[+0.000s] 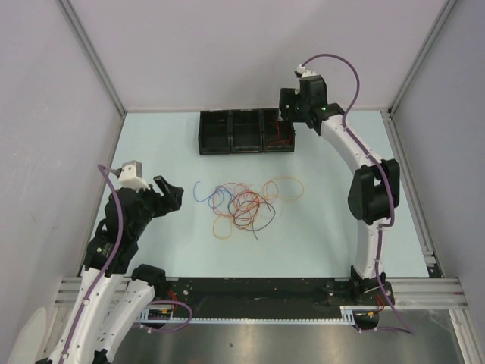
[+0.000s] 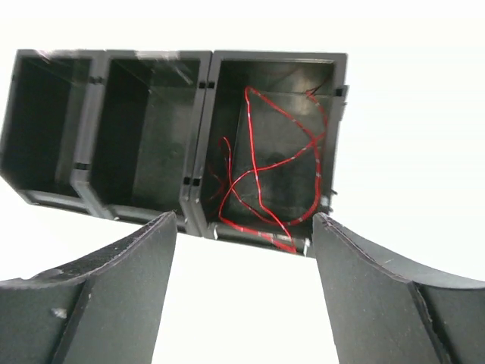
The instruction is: Untangle the cables
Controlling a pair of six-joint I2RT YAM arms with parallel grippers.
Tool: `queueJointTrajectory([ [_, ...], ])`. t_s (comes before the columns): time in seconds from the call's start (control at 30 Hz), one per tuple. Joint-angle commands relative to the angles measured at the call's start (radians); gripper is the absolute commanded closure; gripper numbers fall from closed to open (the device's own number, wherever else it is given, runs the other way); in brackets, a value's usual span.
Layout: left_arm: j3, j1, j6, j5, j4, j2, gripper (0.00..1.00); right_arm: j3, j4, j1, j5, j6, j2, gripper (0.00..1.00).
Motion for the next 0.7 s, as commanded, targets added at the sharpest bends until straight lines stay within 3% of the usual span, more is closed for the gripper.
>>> queueJointTrajectory([
  [0.0,-0.014,-0.005,0.02,0.049,0.041,0.031,0.18,-0.072,-0.042,0.003,0.058,0.033,-0.205,0.23],
  [0.1,-0.025,-0.049,0.005,0.028,0.049,0.068,0.19,-0.247,0.001,0.003,0.055,0.082,-0.345,0.22],
  [0.33,-0.085,-0.353,-0.116,-0.154,0.146,0.236,0.23,-0.578,-0.013,-0.002,0.055,0.189,-0.604,0.22],
  [0.47,-0.092,-0.393,-0.119,-0.162,0.254,0.357,0.25,-0.687,-0.01,0.043,-0.014,0.231,-0.68,0.22],
  [0.67,-0.031,-0.396,-0.104,-0.208,0.291,0.569,0.28,-0.822,0.004,0.147,-0.013,0.265,-0.73,0.23],
])
